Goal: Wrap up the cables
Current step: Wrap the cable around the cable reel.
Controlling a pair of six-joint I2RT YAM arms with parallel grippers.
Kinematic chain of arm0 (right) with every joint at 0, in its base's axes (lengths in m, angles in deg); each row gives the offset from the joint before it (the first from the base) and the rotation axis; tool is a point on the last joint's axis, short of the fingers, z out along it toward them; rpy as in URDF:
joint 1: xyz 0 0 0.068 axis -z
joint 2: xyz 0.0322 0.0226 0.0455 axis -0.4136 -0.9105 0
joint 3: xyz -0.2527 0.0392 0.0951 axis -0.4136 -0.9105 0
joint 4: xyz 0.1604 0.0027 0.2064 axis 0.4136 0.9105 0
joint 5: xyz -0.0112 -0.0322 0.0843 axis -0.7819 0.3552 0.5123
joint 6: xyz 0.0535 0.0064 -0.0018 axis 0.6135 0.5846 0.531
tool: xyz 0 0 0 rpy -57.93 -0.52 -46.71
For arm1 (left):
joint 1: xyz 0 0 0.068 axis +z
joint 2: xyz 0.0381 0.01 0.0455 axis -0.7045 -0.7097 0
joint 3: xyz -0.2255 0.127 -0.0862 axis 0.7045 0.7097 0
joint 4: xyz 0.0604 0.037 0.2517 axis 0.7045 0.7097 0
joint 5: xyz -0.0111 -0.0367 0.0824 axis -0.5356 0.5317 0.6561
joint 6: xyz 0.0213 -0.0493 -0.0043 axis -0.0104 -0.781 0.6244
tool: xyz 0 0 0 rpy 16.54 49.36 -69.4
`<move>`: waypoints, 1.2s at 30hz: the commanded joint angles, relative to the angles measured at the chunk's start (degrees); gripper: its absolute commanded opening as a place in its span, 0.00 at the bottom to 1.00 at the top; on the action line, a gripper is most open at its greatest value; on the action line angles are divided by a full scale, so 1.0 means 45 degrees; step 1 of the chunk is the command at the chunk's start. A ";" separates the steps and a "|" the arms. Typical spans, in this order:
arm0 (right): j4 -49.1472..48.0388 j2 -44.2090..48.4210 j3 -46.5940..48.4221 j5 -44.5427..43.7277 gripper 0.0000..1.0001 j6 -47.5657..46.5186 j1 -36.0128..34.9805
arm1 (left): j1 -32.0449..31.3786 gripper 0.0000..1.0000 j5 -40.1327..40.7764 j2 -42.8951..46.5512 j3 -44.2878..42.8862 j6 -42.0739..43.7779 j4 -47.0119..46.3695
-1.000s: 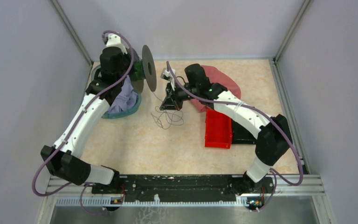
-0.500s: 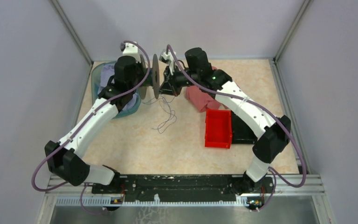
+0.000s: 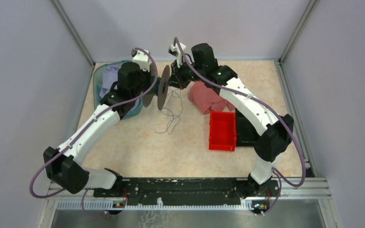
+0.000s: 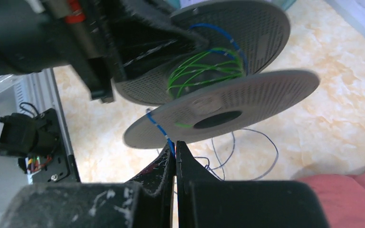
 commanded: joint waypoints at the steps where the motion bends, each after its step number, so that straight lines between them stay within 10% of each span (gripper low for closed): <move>1: -0.0578 -0.0032 0.0856 -0.1034 0.00 0.0178 0.0278 | -0.0141 0.00 -0.1766 0.0771 -0.0001 0.0305 -0.0209; 36: -0.3036 0.0504 -0.4192 -0.1191 0.23 -0.0355 0.2430 | 0.0445 0.00 -0.5611 0.1420 -0.0784 -0.0680 0.0989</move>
